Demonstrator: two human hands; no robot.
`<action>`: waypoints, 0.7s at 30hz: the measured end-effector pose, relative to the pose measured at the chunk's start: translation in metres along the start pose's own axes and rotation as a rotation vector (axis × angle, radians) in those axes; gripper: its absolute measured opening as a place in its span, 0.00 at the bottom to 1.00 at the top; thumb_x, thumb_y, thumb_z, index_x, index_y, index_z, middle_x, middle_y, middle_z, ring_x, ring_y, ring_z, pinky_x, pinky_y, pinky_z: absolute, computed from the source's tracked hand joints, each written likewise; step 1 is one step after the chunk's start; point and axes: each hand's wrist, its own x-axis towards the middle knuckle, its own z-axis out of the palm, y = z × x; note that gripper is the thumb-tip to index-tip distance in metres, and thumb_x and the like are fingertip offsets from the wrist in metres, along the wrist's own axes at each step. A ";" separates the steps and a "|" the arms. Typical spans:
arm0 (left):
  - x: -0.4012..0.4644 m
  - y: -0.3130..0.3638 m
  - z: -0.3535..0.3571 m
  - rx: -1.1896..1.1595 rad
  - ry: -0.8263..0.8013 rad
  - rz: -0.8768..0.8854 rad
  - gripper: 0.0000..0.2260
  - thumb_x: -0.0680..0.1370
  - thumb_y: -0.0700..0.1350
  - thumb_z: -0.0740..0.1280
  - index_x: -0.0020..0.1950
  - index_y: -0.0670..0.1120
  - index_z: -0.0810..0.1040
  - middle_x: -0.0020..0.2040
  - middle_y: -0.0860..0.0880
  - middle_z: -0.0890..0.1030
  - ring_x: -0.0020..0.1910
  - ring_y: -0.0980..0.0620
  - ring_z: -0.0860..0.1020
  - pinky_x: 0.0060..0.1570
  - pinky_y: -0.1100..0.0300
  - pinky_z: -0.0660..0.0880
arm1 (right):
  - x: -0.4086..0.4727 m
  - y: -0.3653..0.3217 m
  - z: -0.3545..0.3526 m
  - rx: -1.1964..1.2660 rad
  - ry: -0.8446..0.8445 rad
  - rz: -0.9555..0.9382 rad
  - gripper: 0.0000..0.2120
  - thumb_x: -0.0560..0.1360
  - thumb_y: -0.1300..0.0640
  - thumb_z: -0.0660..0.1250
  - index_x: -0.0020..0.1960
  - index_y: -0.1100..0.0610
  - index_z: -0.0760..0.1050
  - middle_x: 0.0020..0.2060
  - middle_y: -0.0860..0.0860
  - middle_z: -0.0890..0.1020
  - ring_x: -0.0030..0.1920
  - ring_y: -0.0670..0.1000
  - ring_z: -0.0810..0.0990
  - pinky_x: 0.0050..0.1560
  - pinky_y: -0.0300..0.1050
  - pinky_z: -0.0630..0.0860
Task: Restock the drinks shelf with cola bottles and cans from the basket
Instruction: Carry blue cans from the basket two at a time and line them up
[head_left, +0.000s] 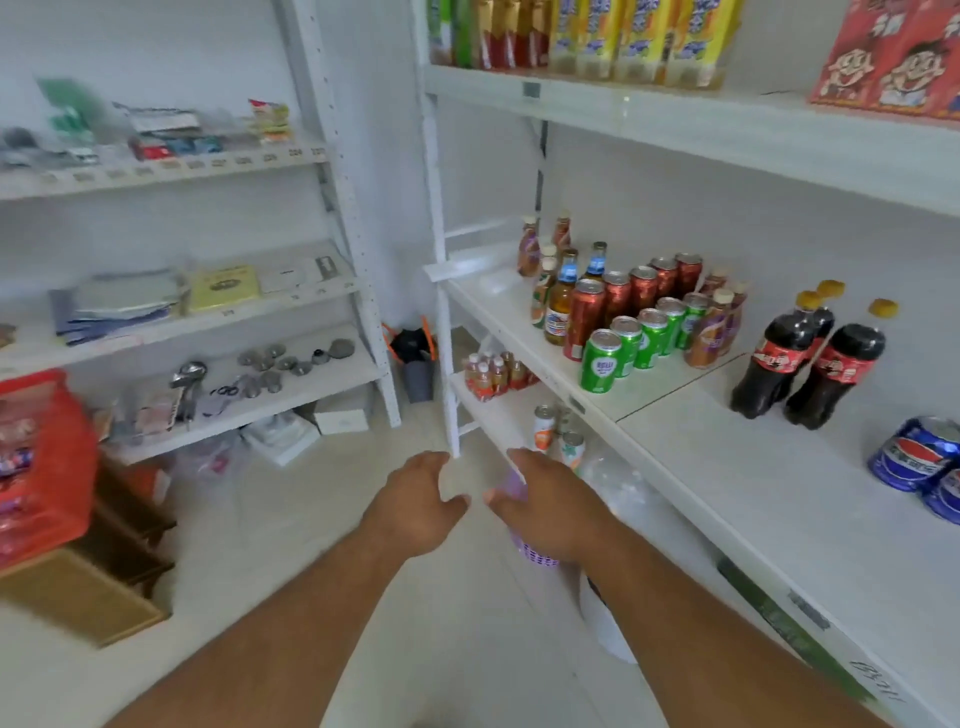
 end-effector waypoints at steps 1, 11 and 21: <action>-0.008 -0.019 -0.011 -0.011 0.028 -0.040 0.34 0.80 0.58 0.69 0.82 0.48 0.63 0.81 0.48 0.65 0.79 0.48 0.65 0.78 0.55 0.62 | 0.006 -0.016 0.010 -0.008 -0.026 -0.031 0.35 0.79 0.34 0.63 0.80 0.51 0.65 0.76 0.49 0.71 0.75 0.53 0.71 0.74 0.51 0.69; -0.091 -0.203 -0.111 -0.082 0.284 -0.409 0.35 0.78 0.59 0.71 0.81 0.50 0.64 0.80 0.49 0.68 0.77 0.48 0.68 0.76 0.54 0.66 | 0.058 -0.200 0.126 -0.085 -0.304 -0.357 0.36 0.81 0.38 0.63 0.83 0.54 0.59 0.80 0.51 0.67 0.78 0.52 0.67 0.74 0.44 0.64; -0.139 -0.373 -0.206 -0.158 0.337 -0.601 0.31 0.79 0.55 0.71 0.79 0.46 0.68 0.76 0.48 0.73 0.72 0.47 0.73 0.68 0.58 0.71 | 0.112 -0.370 0.264 -0.177 -0.465 -0.489 0.39 0.81 0.35 0.61 0.84 0.52 0.55 0.83 0.50 0.61 0.81 0.52 0.61 0.79 0.50 0.61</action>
